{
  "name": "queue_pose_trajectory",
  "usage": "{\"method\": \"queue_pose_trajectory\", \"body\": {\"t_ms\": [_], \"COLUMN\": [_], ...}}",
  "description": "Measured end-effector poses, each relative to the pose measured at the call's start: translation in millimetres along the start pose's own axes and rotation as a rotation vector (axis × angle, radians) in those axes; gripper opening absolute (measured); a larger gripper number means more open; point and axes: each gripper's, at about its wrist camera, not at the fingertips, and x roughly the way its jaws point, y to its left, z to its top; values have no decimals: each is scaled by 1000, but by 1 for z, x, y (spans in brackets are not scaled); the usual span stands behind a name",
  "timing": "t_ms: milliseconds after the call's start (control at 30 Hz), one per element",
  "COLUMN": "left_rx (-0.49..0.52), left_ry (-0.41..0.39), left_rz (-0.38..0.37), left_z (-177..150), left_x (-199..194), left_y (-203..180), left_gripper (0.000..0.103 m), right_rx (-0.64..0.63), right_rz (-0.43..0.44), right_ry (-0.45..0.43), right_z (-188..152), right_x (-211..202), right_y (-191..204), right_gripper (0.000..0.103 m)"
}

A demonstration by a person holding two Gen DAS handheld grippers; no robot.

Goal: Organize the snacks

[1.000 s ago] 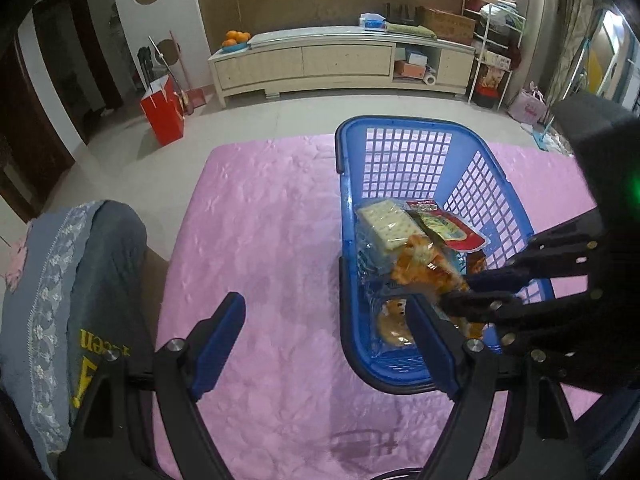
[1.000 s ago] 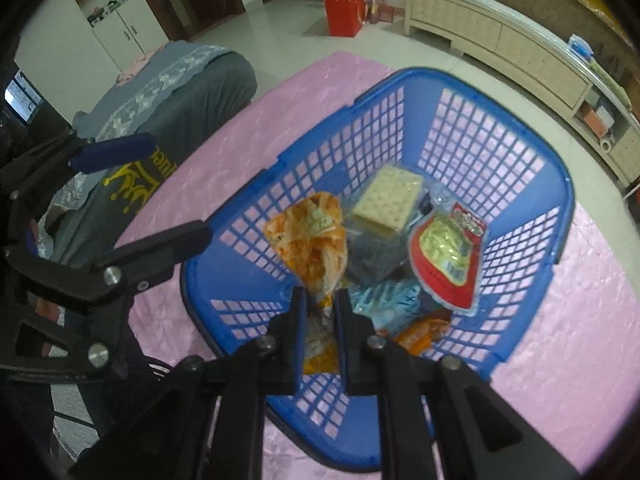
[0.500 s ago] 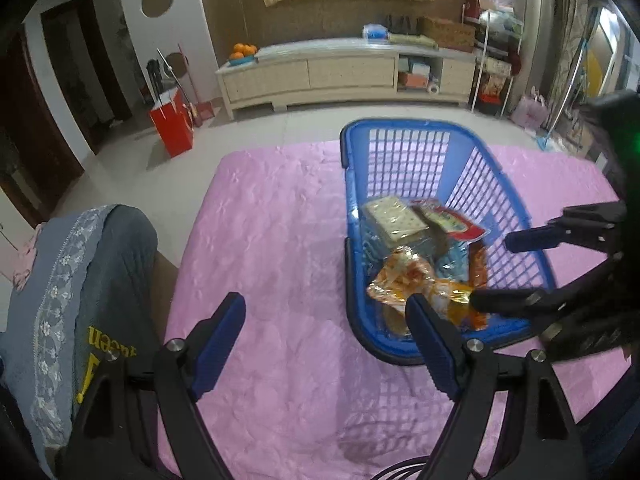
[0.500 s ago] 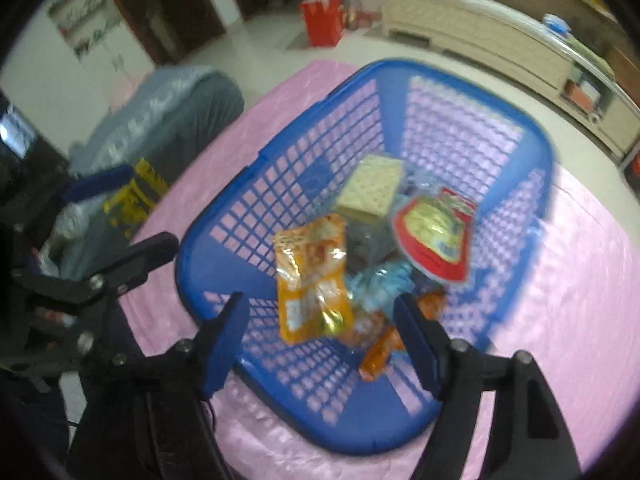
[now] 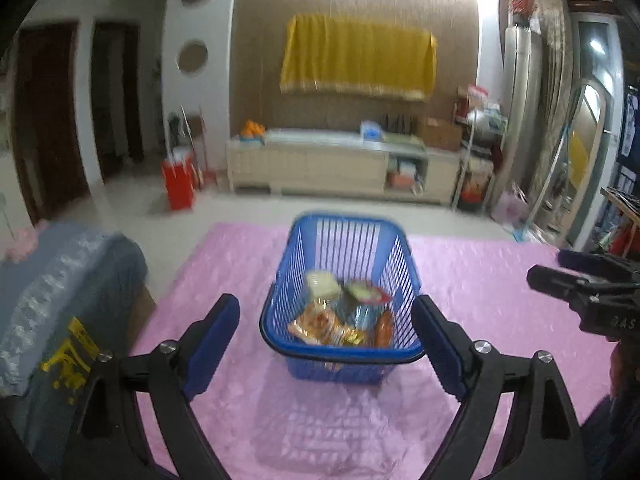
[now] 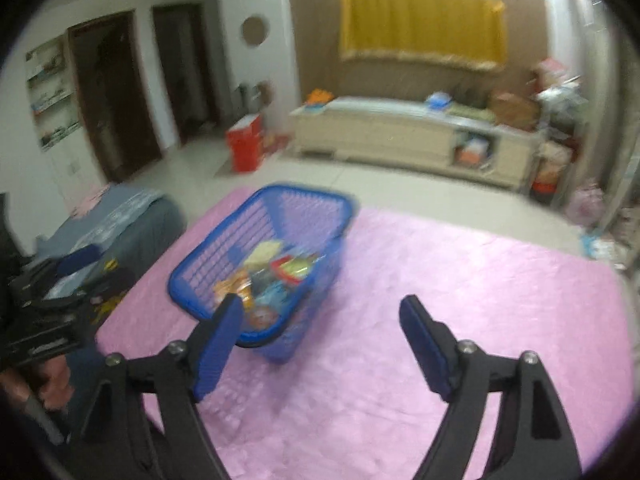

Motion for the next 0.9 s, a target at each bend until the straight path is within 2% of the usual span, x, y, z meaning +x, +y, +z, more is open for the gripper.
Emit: {"method": "queue_pose_trajectory", "body": {"t_ms": [67,133,167,233,267,367,500,567,733,900], "left_rx": [1,-18,-24,-49,-48,-14,-16,-5,5,2], "left_ry": [-56,-94,-106,-124,-127,-151,-143,-142,-136,-141], "left_rz": [30,21,26,19,5,19,-33,-34,-56,-73], "left_z": [-3,-6,-5,-8,-10,-12,-18,-22,-30,-32], "left_x": [-18,-35,-39,-51,-58,-70,-80,-84,-92,-99], "left_y": [-14,-23,-26,-32,-34,-45,-49,-54,-59,-59], "left_gripper": [88,89,91,97,103,103,103,103,103,103], "right_rx": [9,24,31,23,22,17,8,-5,-3,9], "right_rz": [-45,-69,-76,-81,-87,-107,-158,-171,-177,-164], "right_ry": [-48,-77,-98,-126,-136,-153,-184,-203,-229,-216], "right_z": [-6,-12,-15,-23,-26,-36,-47,-50,-57,-63], "right_x": [-17,-33,-42,-61,-68,-86,-105,-111,-123,-126], "right_y": [-6,-9,-10,-9,-8,-4,4,10,17,20], "right_gripper": [89,90,91,100,103,103,103,103,103,103]}}
